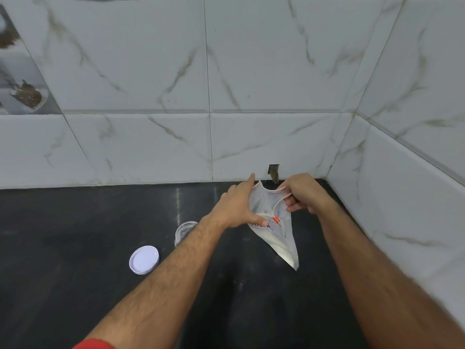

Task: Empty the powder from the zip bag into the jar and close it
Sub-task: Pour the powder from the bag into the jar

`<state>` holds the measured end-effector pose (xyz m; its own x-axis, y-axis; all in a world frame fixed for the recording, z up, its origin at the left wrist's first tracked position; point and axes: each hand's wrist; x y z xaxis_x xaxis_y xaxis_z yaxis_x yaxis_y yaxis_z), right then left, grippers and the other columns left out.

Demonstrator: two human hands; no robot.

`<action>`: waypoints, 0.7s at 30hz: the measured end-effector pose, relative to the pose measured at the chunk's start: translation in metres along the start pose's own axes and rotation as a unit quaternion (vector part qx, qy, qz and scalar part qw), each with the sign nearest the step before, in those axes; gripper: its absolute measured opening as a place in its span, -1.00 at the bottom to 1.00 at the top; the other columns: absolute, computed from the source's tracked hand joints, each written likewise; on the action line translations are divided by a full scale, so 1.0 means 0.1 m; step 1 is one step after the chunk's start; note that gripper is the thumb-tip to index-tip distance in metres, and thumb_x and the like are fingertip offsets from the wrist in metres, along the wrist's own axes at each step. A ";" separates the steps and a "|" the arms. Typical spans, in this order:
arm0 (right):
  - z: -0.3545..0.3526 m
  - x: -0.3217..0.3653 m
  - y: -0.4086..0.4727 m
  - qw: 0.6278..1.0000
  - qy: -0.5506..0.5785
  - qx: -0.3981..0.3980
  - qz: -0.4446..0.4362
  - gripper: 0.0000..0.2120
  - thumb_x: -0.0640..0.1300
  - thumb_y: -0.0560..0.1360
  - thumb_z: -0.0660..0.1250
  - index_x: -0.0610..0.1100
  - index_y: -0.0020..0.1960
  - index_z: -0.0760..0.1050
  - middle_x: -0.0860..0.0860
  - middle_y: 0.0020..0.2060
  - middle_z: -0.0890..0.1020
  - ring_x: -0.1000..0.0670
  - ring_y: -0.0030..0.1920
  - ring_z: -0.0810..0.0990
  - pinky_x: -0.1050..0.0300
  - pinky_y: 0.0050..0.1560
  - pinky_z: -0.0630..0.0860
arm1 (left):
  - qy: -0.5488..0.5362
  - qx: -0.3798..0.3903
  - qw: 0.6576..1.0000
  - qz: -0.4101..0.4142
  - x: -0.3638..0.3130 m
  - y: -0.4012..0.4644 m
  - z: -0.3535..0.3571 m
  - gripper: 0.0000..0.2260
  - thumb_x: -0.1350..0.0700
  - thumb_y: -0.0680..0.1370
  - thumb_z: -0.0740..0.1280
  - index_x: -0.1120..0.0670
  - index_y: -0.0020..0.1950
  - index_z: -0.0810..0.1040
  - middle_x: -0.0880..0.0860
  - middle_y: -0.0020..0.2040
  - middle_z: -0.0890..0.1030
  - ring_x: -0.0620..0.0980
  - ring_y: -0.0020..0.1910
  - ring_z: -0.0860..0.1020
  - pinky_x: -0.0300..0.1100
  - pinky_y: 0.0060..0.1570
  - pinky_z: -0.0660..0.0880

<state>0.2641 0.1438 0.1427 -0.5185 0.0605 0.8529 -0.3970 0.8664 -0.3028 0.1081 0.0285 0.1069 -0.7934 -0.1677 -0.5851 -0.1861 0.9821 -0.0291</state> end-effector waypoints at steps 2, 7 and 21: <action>-0.01 0.00 -0.02 0.999 -0.026 -0.004 -0.021 -0.76 -0.33 0.48 0.19 -0.32 -0.05 0.63 -0.21 -0.30 0.56 -0.07 -0.40 0.53 0.14 -0.43 0.58 | -0.027 -0.008 1.000 0.011 0.00 0.01 0.00 0.16 -0.16 0.25 0.61 -0.04 0.63 -0.06 0.03 0.53 0.34 0.07 0.47 0.32 0.13 0.44 0.30; -0.04 -0.07 0.00 0.998 -0.029 -0.039 -0.047 -0.74 -0.29 0.53 0.13 -0.28 -0.09 0.60 -0.20 -0.32 0.57 -0.06 -0.43 0.55 0.11 -0.40 0.60 | -0.048 -0.056 0.997 0.006 -0.02 0.03 0.05 -0.07 0.00 0.38 0.52 -0.02 0.62 0.07 -0.02 0.40 0.50 0.00 0.32 0.50 0.01 0.31 0.48; -0.14 -0.27 0.02 0.996 0.068 -0.027 -0.052 -0.73 -0.22 0.56 0.14 -0.27 0.03 0.61 -0.13 -0.35 0.57 0.05 -0.53 0.42 0.20 -0.50 0.43 | -0.065 -0.044 0.996 -0.038 -0.11 0.17 0.03 -0.38 -0.04 0.38 0.54 0.04 0.41 0.50 -0.02 0.29 0.61 -0.03 0.23 0.57 0.02 0.30 0.47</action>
<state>0.2880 0.1509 0.1247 -0.3674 0.0327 0.9295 -0.3996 0.8969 -0.1895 0.1156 0.0475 0.1106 -0.6951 -0.2229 -0.6835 -0.2968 0.9549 -0.0096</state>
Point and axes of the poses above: each hand's wrist, its own y-axis towards the middle knuckle, its own z-axis out of the palm, x = y × z
